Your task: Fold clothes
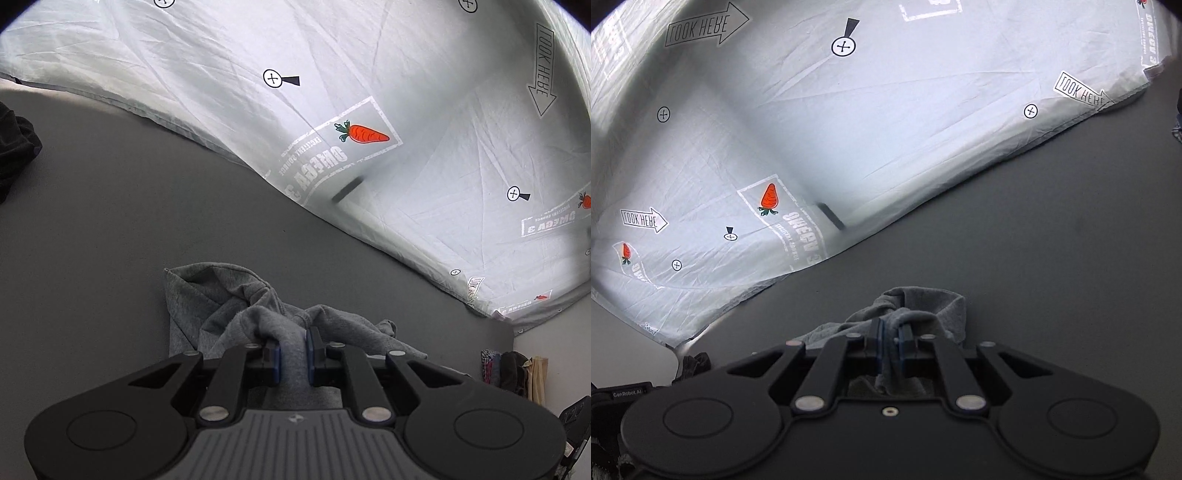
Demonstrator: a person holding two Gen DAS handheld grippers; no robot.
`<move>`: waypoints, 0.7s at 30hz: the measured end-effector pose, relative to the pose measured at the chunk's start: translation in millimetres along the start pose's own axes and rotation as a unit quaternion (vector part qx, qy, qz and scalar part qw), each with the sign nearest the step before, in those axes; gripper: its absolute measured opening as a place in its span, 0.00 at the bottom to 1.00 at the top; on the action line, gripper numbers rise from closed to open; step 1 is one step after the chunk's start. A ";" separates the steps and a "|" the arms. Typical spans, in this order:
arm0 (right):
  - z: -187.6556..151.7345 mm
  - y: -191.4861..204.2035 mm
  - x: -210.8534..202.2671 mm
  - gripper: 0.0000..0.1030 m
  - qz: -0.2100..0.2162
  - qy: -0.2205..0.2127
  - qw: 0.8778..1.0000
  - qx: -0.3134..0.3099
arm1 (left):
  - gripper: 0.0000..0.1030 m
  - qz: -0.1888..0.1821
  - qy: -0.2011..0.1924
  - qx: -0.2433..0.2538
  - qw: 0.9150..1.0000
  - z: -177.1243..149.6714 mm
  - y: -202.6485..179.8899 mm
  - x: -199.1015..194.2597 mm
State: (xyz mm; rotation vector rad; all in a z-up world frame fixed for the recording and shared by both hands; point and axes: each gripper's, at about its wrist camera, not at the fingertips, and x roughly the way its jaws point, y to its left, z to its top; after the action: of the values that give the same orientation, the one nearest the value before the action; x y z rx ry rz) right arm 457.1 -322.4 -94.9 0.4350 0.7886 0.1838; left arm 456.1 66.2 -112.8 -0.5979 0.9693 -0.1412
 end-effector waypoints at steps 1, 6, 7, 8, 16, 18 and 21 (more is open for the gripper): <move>4.7 -0.2 9.8 0.08 -0.005 0.004 1.000 -0.001 | 0.14 0.005 0.007 -0.006 1.000 4.2 3.6 9.8; 21.6 -6.1 42.3 0.09 -0.010 0.028 0.999 0.020 | 0.21 -0.003 0.015 -0.028 0.999 17.3 17.9 28.7; 25.1 -7.5 45.0 0.10 -0.008 0.032 0.999 0.025 | 0.23 -0.006 0.014 -0.030 0.999 18.8 19.8 28.5; 28.5 -8.9 47.3 0.11 -0.005 0.036 0.999 0.030 | 0.24 -0.009 0.014 -0.031 0.999 19.9 21.5 27.9; 56.0 -15.6 36.5 0.44 0.033 -0.008 0.997 0.064 | 0.78 0.001 -0.085 -0.009 0.996 33.4 19.1 -14.3; 64.6 -14.6 28.6 0.44 0.025 -0.028 0.998 0.052 | 0.78 0.006 -0.103 0.008 0.995 37.3 18.1 -23.1; 63.2 -10.0 23.3 0.45 -0.010 -0.038 0.999 0.005 | 0.78 0.012 -0.105 0.042 0.994 33.9 15.3 -24.2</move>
State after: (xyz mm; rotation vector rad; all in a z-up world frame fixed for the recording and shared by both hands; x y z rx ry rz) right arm 518.8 -343.5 -75.0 0.4408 0.7187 0.1443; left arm 467.5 101.9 -89.0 -0.5128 0.7637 -0.0940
